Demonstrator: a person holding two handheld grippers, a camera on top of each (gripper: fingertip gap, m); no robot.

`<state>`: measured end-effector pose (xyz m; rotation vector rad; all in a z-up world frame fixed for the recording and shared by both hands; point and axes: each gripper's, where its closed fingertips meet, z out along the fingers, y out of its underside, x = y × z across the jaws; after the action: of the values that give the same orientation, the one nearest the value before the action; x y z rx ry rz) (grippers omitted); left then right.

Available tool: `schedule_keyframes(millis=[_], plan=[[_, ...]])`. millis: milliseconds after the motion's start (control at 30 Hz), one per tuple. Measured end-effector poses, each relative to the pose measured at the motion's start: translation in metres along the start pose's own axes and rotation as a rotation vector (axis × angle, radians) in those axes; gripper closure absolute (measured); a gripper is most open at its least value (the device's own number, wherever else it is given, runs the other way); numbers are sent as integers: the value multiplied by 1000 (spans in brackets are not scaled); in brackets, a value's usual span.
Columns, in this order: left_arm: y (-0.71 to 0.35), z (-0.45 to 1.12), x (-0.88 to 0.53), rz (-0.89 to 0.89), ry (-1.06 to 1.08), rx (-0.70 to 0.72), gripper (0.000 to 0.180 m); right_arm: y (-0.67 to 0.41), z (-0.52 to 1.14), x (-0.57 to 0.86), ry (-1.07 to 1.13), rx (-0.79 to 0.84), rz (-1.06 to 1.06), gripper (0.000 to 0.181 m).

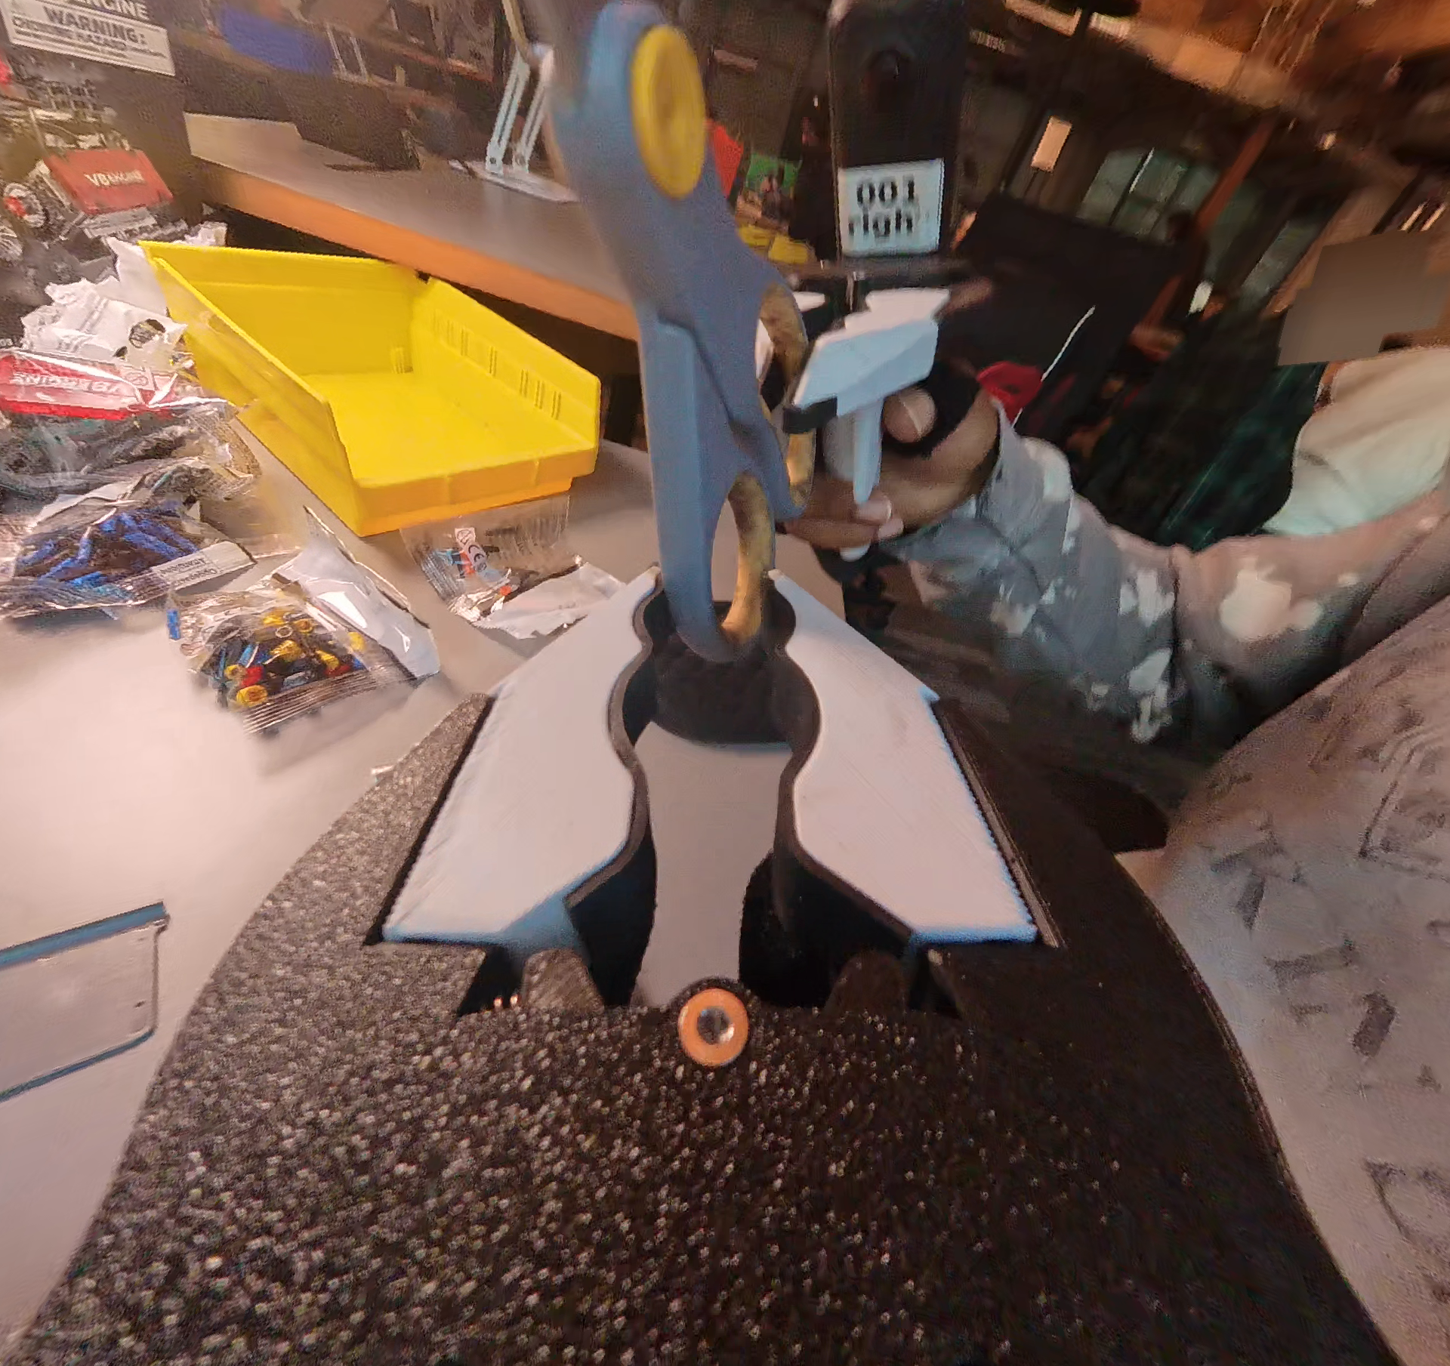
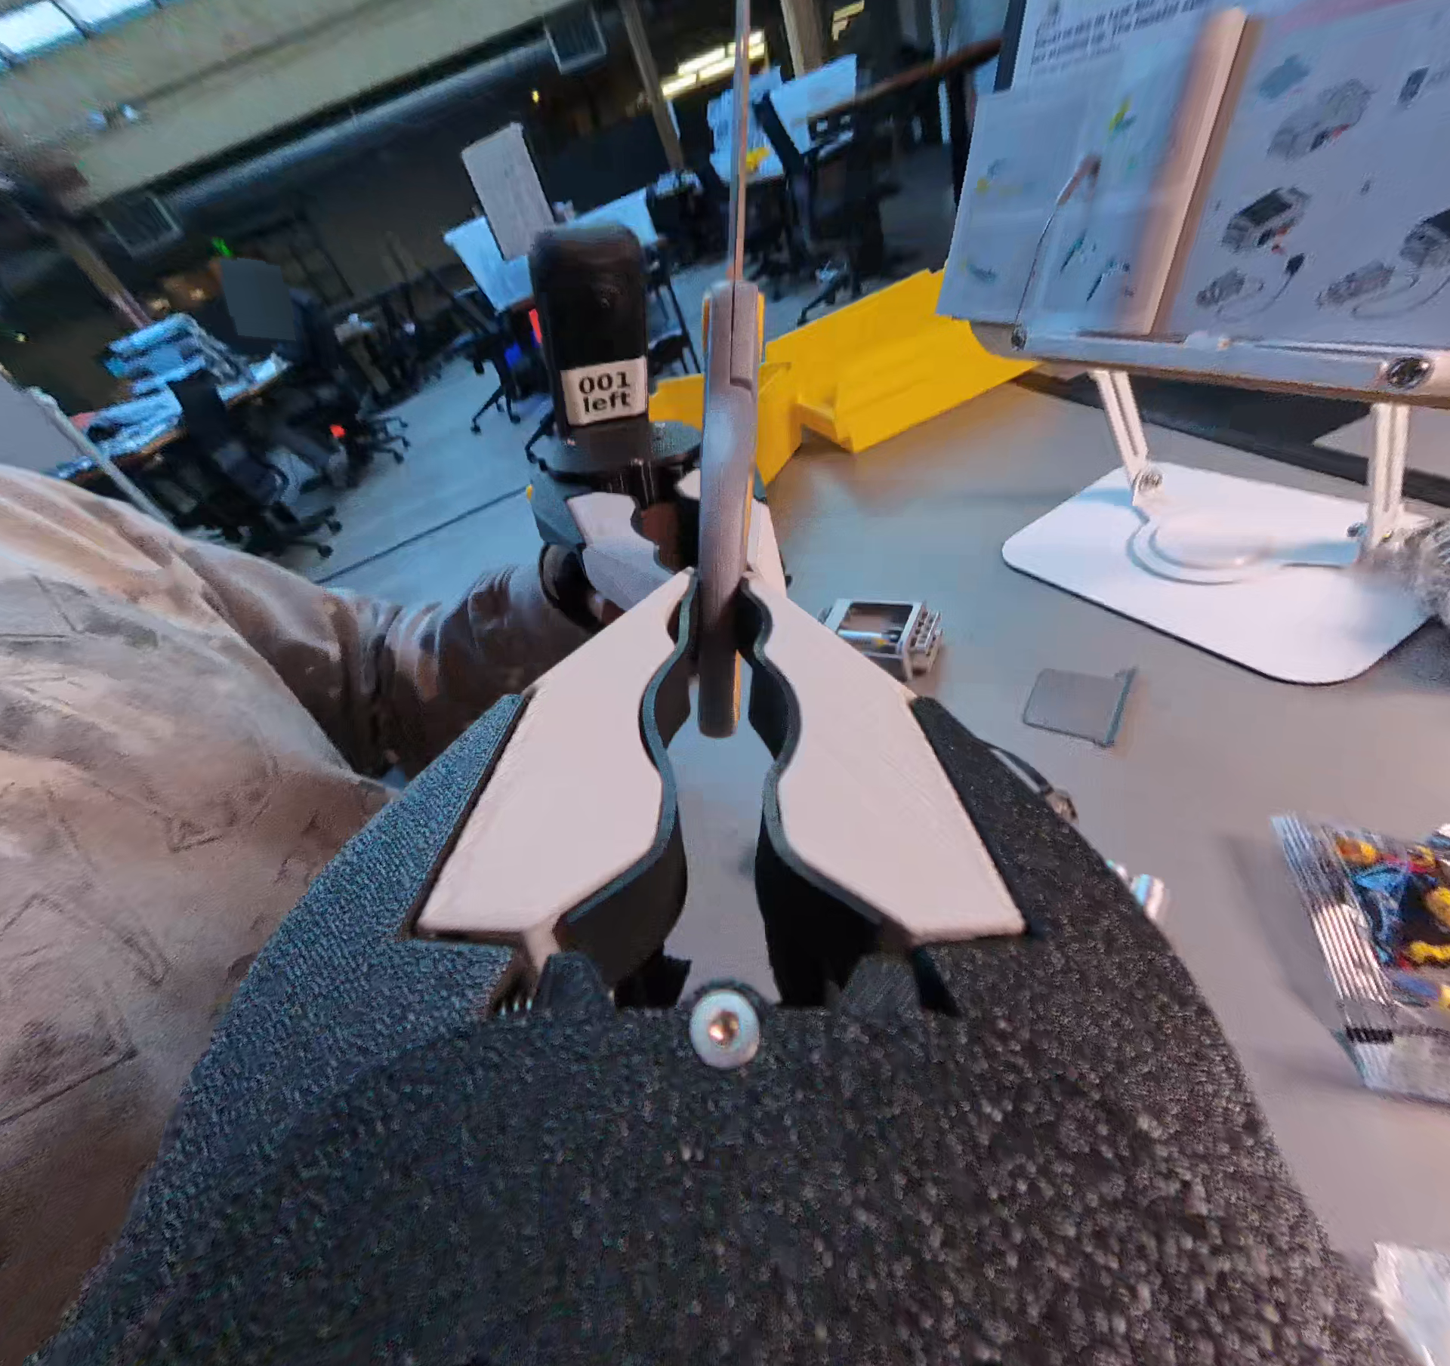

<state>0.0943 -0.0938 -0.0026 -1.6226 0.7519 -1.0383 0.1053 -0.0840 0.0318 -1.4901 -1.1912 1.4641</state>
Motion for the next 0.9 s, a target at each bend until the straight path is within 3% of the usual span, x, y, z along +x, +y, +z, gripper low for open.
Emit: schedule_keyframes(millis=[133,200,333,467,600,700,800,900], plan=[[0,0,8,-7,38,-34,160,4,-5,-9,-120,-162,113,175],[-1,3,8,-79,58,23,166,4,-5,-8,-133,-191,142,175],[-6,1,10,-258,149,216,170,1,0,-1,-117,-141,157,174],[-3,-2,10,-260,147,267,168,3,5,2,-118,-52,92,174],[-6,-10,10,-188,117,255,172,4,1,1,-23,-50,-158,154],[-5,-13,6,-161,78,225,170,-7,-11,11,229,-63,-480,129],[-2,-15,-3,-177,24,198,170,-13,-24,2,427,-153,-857,129],[5,-11,-10,-193,-20,163,170,15,-11,4,503,-354,-1042,130]])
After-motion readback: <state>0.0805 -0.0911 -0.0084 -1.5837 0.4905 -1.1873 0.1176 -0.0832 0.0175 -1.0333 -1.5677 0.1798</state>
